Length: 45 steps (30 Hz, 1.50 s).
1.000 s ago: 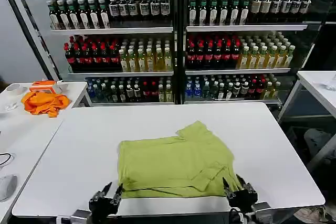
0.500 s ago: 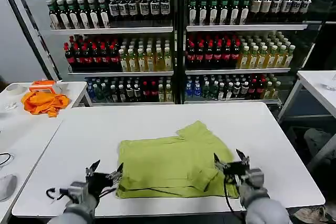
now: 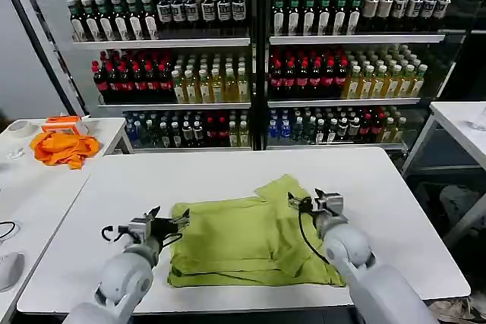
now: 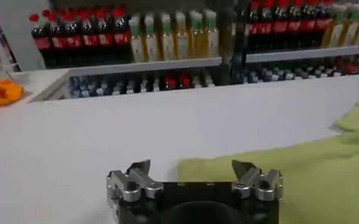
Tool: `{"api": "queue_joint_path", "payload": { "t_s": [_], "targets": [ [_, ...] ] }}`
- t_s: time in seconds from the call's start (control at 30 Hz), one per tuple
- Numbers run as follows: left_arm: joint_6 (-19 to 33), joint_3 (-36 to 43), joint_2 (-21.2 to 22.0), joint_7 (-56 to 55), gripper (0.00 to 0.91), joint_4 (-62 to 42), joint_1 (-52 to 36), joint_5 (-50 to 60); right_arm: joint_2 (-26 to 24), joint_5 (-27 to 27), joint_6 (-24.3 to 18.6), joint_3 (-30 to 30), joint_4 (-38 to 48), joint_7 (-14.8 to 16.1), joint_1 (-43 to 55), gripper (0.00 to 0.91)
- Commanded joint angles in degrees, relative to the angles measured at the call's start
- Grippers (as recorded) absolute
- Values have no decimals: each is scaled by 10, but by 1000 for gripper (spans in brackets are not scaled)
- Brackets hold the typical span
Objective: Fold and organize the clothes.
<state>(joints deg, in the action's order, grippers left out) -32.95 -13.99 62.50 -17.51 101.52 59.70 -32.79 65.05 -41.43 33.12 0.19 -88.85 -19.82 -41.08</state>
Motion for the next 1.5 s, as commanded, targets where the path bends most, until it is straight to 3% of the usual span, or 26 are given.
{"api": "queue_joint_path", "payload": {
  "t_s": [0.03,0.13,0.17,0.2,0.23,0.27,0.37,0.4,1.07,1.5],
  "targets": [
    [-1,36,2,-5,907,-109,-78,-25,36,-33,1,-67,157,8,113,907],
    [-1,36,-1,-4,907,-109,-74,-34,43,-39,1,-74,172,12,122,907],
    [-1,35,-3,-2,423,-107,-70,-36,47,-39,1,-78,180,14,126,907],
    [-1,35,-4,0,141,-104,-67,-36,49,-39,1,-79,183,17,128,907],
    [-1,35,-5,1,71,-103,-66,-37,50,-39,1,-79,185,18,129,907],
    [-1,34,-5,4,50,-101,-63,-38,53,-39,1,-80,190,19,130,625],
    [-1,33,-6,6,30,-97,-56,-44,57,-41,1,-81,198,18,132,71],
    [-1,33,-8,9,20,-95,-52,-47,57,-42,1,-81,198,17,132,0],
    [26,-9,-20,32,20,-49,-25,-95,26,-42,-1,-45,91,15,82,0],
    [32,-56,-34,32,20,80,44,-110,-23,-38,0,17,-82,9,0,0]
  ]
}}
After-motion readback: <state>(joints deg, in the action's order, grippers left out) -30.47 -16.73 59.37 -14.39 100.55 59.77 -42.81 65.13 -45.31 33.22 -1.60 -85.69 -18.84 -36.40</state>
